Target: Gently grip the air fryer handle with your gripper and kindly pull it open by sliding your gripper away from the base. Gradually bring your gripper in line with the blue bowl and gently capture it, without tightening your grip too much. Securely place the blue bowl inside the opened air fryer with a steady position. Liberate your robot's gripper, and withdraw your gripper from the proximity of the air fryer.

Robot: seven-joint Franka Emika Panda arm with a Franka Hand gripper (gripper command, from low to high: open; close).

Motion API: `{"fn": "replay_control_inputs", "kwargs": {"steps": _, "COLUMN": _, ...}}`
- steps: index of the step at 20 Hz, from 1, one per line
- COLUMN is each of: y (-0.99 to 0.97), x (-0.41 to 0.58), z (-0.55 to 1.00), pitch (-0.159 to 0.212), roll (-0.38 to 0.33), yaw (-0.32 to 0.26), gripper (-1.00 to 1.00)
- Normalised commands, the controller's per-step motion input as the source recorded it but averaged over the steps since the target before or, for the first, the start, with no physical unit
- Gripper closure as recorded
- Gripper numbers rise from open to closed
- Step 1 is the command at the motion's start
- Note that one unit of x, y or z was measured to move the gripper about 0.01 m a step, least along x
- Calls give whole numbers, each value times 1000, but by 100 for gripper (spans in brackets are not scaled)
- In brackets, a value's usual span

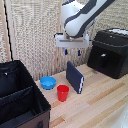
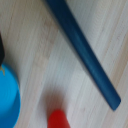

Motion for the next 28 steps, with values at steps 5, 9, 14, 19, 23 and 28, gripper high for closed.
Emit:
{"fn": "replay_control_inputs", "kwargs": {"steps": 5, "y": -566, "x": 8, "z": -12, "pitch": -84, "roll": -325, "yaw": -14, "gripper": -100}}
{"fn": "replay_control_inputs", "kwargs": {"steps": 9, "y": -664, "x": 0, "z": -97, "pitch": -94, "roll": -195, "yaw": -89, "gripper": -100}}
{"fn": "replay_control_inputs", "kwargs": {"steps": 14, "y": -695, "x": 0, "z": -121, "pitch": -93, "roll": -130, "yaw": -111, "gripper": -100}}
{"fn": "replay_control_inputs", "kwargs": {"steps": 19, "y": -656, "x": 5, "z": -149, "pitch": -122, "roll": -102, "yaw": -54, "gripper": -100}}
{"fn": "replay_control_inputs", "kwargs": {"steps": 23, "y": -690, "x": 0, "z": -104, "pitch": -104, "roll": -85, "yaw": -9, "gripper": -100}}
{"fn": "replay_control_inputs", "kwargs": {"steps": 28, "y": -702, "x": -47, "z": -84, "pitch": -49, "roll": -77, "yaw": 0, "gripper": -100}}
